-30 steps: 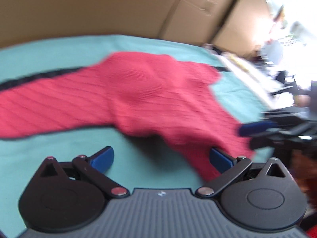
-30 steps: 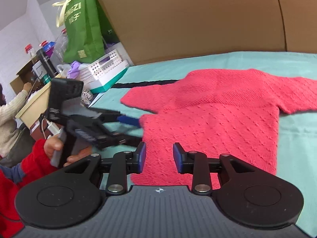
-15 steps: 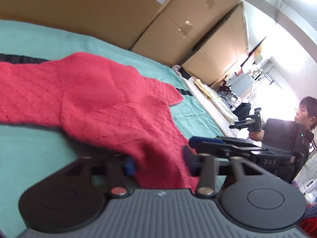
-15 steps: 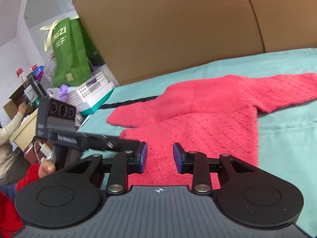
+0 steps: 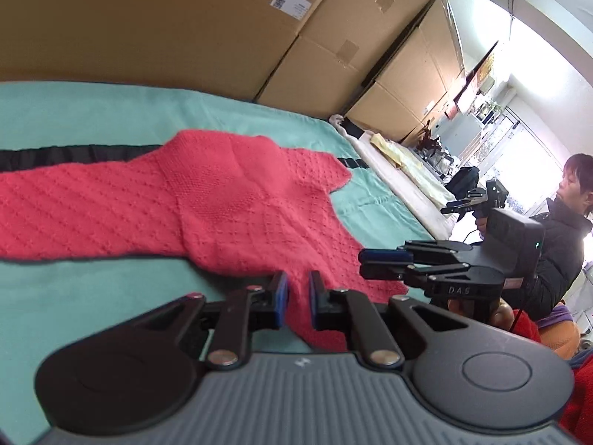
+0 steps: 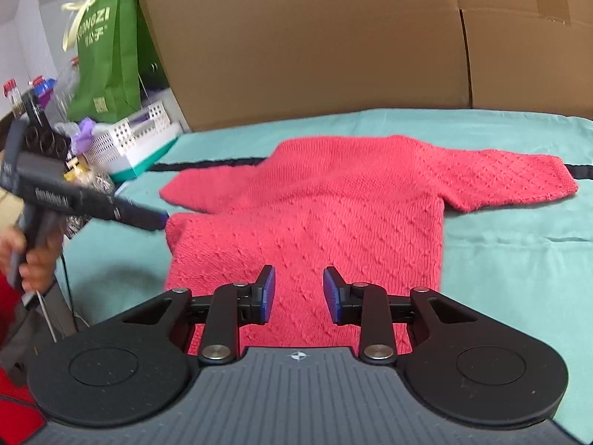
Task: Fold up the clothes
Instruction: 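Pull the sweater hem with the right gripper to spread it flat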
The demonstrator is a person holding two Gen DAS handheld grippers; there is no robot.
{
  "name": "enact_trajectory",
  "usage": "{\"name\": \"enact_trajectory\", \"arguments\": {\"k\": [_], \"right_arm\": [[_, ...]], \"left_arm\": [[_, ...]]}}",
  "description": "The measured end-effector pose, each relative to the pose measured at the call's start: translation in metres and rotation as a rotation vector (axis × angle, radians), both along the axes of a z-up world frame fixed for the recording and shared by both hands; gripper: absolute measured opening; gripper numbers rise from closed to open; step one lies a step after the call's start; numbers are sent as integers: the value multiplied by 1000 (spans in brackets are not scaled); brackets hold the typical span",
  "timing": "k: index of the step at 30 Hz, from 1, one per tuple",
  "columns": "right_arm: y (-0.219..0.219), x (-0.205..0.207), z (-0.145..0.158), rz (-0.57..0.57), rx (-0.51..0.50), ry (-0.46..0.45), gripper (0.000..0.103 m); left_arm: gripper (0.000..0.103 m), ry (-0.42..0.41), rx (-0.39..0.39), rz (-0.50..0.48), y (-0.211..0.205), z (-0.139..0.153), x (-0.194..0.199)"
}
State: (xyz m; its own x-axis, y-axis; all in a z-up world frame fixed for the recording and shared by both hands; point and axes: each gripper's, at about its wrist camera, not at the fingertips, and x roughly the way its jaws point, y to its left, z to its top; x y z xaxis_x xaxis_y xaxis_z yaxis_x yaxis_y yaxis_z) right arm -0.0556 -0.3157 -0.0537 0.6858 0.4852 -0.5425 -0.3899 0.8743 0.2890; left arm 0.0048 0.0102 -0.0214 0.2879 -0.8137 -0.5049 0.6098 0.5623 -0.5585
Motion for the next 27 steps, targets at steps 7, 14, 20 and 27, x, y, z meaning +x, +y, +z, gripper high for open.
{"name": "enact_trajectory", "arguments": {"k": [7, 14, 20, 27], "right_arm": [[4, -7, 1, 5, -5, -16, 32], [6, -5, -2, -9, -8, -17, 32], [-1, -8, -1, -35, -6, -34, 32], [-5, -3, -5, -27, -8, -17, 32]], "left_arm": [[43, 84, -76, -60, -18, -36, -16], [12, -2, -77, -65, -40, -33, -22], [4, 8, -87, -85, -23, -35, -37], [0, -27, -124, -43, 9, -15, -38]]}}
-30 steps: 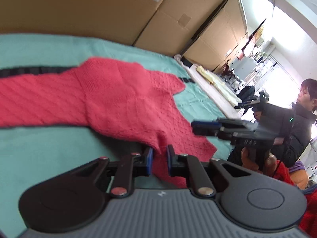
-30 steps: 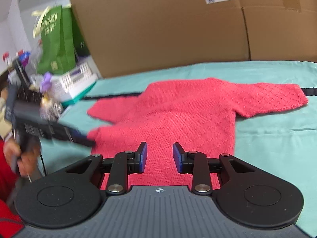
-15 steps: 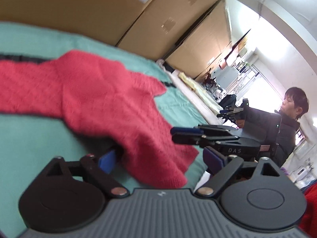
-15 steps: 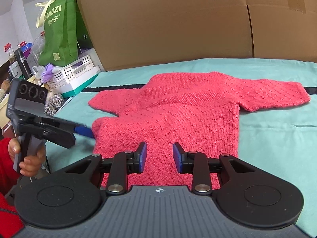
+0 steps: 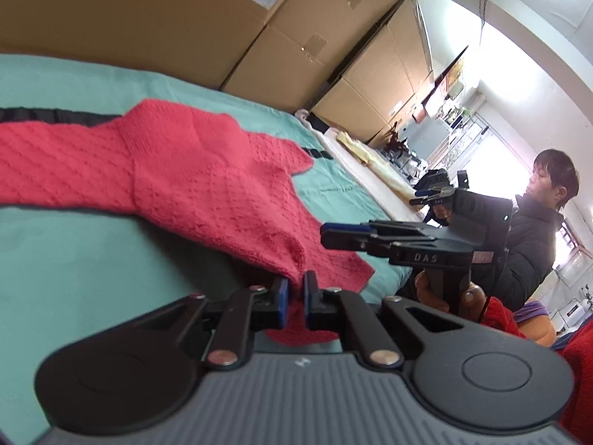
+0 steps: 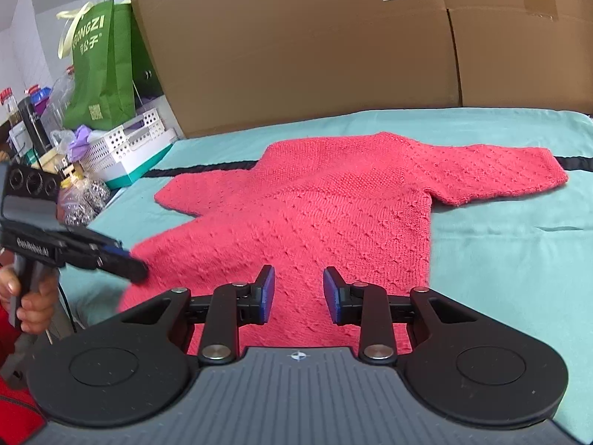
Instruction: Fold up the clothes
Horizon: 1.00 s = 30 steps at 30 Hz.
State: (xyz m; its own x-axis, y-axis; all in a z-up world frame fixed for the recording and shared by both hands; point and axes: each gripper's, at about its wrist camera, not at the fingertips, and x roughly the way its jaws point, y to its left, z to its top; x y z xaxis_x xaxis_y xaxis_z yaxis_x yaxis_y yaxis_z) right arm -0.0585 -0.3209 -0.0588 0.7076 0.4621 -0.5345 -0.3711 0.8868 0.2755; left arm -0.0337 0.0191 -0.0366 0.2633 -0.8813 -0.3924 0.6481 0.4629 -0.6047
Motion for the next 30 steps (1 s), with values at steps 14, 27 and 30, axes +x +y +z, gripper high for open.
{"name": "enact_trajectory", "arguments": {"k": [14, 27, 30], "right_arm": [[13, -13, -3, 42, -334, 42, 31], [-39, -26, -4, -84, -173, 162, 52], [-36, -33, -6, -75, -79, 146, 52]], "left_arm": [[8, 102, 210, 86, 15, -18, 11], [3, 176, 59, -17, 5, -20, -14], [43, 224, -6, -14, 7, -25, -6]]}}
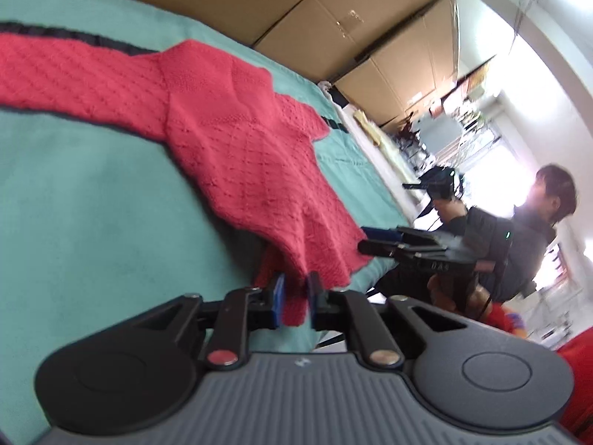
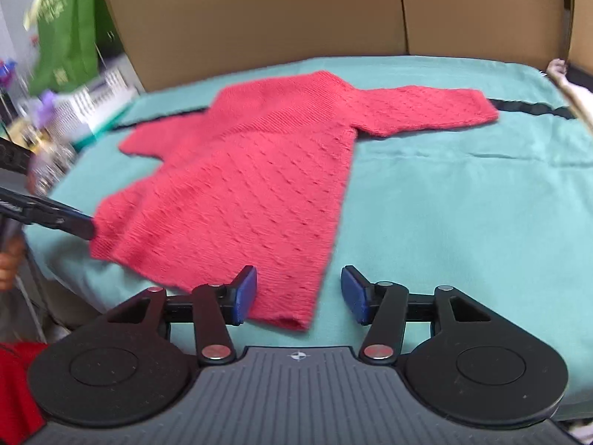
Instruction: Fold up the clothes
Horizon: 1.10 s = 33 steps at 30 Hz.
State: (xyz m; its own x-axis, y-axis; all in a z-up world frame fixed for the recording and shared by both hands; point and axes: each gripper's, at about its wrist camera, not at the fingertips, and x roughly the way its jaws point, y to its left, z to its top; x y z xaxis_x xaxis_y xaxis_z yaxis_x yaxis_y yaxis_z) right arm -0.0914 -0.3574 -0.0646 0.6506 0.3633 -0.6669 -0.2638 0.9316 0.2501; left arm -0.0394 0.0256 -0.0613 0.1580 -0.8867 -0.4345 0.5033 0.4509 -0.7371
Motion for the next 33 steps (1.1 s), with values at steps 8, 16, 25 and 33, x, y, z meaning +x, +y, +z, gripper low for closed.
{"name": "enact_trajectory", "arguments": {"k": [8, 16, 25, 33], "right_arm": [[-7, 5, 3, -24, 127, -7, 9], [-37, -4, 44, -10, 312, -109, 8], [-7, -6, 11, 23, -13, 52, 9], [-17, -13, 40, 78, 75, -115, 43]], "left_arm": [[0, 27, -11, 27, -16, -4, 3], [0, -29, -63, 18, 9, 44, -5], [2, 137, 109, 20, 11, -10, -2], [32, -82, 175, 66, 14, 54, -5]]}}
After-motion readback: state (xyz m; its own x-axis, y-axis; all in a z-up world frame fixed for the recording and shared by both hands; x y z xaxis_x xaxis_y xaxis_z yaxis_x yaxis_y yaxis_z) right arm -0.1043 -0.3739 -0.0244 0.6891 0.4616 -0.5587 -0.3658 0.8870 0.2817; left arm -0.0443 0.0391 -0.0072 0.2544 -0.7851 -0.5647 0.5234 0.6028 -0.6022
